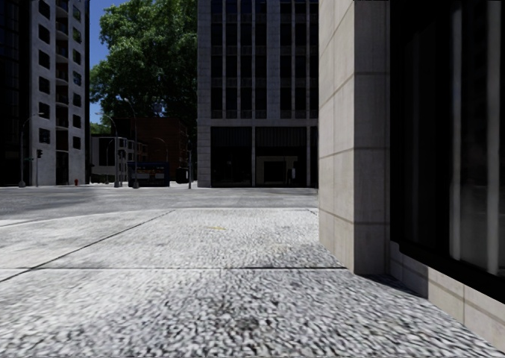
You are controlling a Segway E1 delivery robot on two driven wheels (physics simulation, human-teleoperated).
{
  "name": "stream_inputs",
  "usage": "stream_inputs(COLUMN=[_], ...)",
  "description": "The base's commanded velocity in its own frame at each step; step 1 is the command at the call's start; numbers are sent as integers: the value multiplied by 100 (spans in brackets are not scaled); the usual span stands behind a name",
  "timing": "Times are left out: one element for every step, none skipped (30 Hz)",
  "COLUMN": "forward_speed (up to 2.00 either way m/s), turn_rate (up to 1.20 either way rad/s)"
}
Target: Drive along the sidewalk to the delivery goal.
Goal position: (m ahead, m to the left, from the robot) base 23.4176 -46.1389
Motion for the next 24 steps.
stream_inputs(forward_speed=[200,200,200,200,200,200,200,200,200,200,200,200,200,200,200,200,200,200,200,200,200,200,200,200], turn_rate=[0,0,0,0,0,0,0,0,0,0,0,0,0,0,0,0,0,0,0,0,0,0,0,0])
